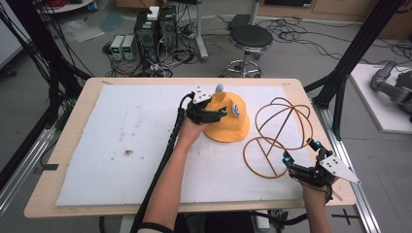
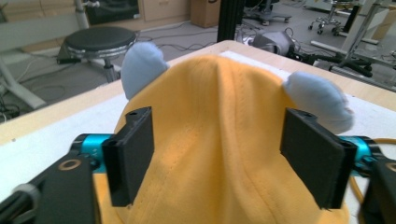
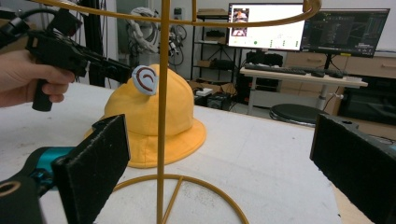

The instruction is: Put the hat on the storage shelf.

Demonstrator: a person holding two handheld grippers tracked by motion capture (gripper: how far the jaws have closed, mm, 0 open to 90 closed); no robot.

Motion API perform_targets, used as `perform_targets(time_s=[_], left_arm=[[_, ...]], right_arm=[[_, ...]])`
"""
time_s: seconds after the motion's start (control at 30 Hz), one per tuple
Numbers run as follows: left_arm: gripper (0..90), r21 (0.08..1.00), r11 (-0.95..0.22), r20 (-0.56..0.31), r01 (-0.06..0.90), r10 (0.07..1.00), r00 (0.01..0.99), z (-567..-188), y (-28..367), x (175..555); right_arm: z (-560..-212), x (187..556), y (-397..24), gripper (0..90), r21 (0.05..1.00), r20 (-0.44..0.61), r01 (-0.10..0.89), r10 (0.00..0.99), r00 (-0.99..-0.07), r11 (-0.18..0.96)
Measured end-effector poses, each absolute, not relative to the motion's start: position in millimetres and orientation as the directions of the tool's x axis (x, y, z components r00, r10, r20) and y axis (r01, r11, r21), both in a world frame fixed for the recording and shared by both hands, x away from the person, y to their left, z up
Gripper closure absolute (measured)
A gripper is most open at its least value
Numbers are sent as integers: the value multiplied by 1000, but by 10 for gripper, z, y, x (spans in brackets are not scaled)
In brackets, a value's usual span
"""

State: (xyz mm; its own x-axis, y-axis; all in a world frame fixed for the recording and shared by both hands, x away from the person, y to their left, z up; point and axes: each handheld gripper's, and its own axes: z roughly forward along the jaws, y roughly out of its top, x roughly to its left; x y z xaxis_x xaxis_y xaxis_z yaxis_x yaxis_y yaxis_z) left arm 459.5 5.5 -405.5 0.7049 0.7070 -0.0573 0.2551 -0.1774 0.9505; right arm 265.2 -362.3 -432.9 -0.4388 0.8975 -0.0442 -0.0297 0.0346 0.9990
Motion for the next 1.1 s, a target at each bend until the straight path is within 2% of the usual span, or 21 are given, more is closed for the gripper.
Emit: perform_targets(time_s=[0.33,0.63,0.97,1.1], left_arm=[[504,932,-190,-101,310,686,721,-4167,-18,4631],[855,931,-189,-106,314,681,724,-4154,-46,4604],[880,951,-166,-88,262,667,740,-4079,-48,4536],[879,964,-122,-95,234,666,739,-3988,-2,4503]], right_arm=[[-4328,2650,-3640,44,999,-35,-27,899,-436,25],[-4325,2651,-3619,44,999,-36,-22,898,-439,29],[-4325,2652,-3639,44,999,-33,-25,901,-433,25],[-4324,2649,-3638,45,999,-33,-24,901,-433,26]])
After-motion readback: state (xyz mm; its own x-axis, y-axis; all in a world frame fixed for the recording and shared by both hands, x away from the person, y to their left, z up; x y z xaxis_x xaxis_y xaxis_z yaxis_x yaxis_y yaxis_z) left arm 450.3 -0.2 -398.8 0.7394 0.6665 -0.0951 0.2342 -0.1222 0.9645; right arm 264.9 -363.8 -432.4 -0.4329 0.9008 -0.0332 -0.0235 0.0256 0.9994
